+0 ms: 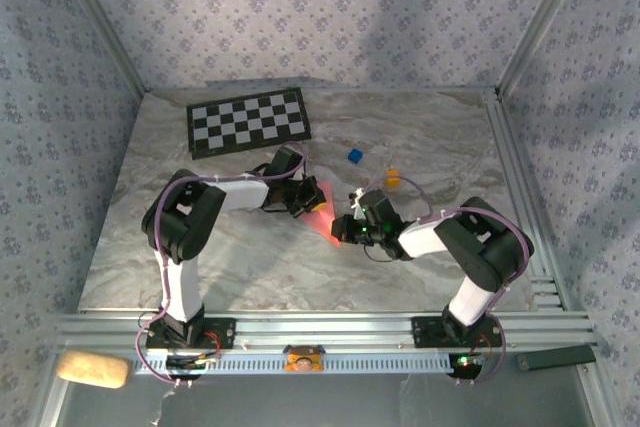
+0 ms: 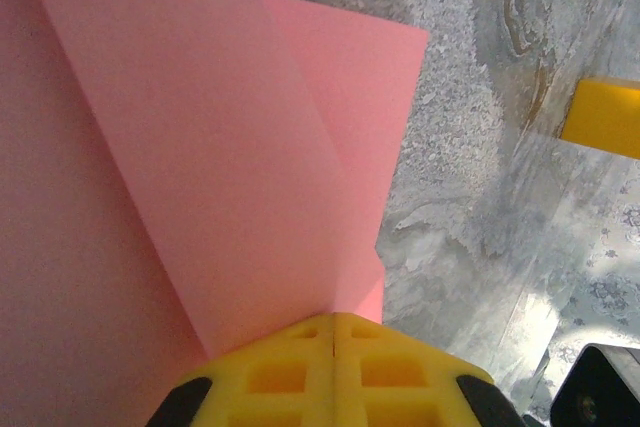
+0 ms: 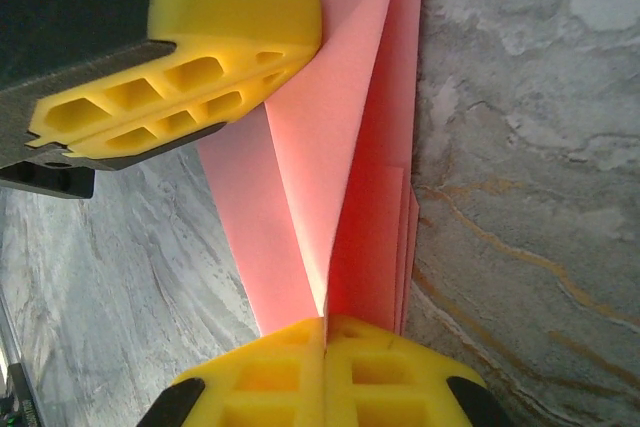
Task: Fold a paper plane with a square sheet of paper (pick it up from the middle)
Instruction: Fourth fold the wing at the center of the table.
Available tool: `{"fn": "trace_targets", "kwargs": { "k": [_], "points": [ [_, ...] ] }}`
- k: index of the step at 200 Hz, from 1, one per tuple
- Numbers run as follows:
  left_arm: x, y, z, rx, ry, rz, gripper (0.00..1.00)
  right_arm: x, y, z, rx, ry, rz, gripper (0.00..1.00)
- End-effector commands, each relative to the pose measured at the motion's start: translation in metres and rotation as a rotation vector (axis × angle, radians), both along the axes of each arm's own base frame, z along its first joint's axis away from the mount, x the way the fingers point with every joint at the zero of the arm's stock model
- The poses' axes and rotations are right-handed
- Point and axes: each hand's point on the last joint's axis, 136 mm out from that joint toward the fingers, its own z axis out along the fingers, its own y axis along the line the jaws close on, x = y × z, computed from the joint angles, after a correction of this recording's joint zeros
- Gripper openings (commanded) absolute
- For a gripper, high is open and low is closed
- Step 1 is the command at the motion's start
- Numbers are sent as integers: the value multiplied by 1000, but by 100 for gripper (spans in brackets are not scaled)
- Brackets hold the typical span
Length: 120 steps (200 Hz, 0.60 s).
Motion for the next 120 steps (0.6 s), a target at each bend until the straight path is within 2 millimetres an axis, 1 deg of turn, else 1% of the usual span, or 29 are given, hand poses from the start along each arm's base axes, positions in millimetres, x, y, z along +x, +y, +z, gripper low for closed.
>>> {"fn": "trace_targets", "kwargs": {
  "k": [1,69,120],
  "points": [
    [1,-5,0,6,-4,-25,0,-29,-22,-54,-153,187,-13,6],
    [3,-6,-5,13,-5,-34,0,-31,-22,-58,-156,208,-8,6],
    [0,-7,-10,21,3,-47,0,-31,-23,-58,-154,216,-11,6]
  ]
}}
